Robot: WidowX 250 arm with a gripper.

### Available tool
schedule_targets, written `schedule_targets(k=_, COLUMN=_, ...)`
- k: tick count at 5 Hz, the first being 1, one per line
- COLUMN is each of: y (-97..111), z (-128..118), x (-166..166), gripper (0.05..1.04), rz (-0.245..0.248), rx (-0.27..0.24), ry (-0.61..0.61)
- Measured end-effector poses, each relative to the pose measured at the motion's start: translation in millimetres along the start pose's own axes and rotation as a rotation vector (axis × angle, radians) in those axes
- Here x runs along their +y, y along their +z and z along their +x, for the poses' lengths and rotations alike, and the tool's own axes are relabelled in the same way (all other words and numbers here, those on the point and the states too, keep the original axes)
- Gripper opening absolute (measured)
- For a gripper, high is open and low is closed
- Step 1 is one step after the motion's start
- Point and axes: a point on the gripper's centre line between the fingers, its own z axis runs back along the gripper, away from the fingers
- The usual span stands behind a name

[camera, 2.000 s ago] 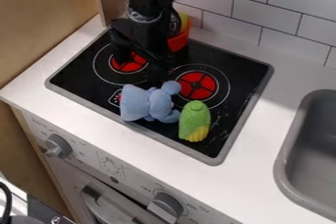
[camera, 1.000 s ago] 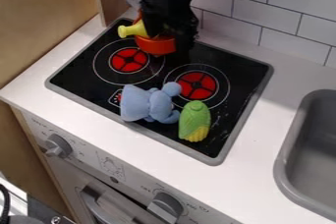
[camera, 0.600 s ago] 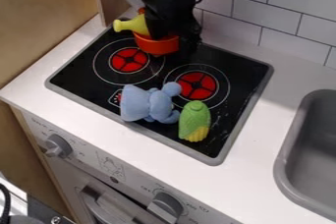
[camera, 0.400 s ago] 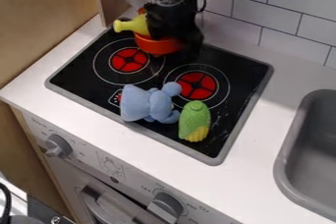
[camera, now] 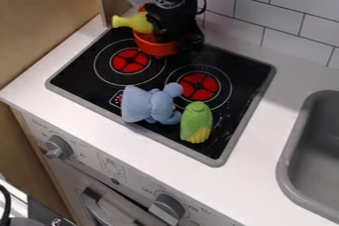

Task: Move the red pot to the right burner

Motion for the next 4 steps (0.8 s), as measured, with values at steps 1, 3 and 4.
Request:
schedule_targets(k=1, y=0, z=-1, x=-2, gripper=0.184, rz=-0.006, rx=0.005, ry=0.004)
schedule_targets(k=3, y=3, z=-5, x=-9, gripper=0.074, rz=-0.012, rx=0.004, ry=0.001)
schedule_targets(k=4, y=8, z=-10, x=-13, gripper=0.067, rz=-0.028, rx=0.009, ry=0.024)
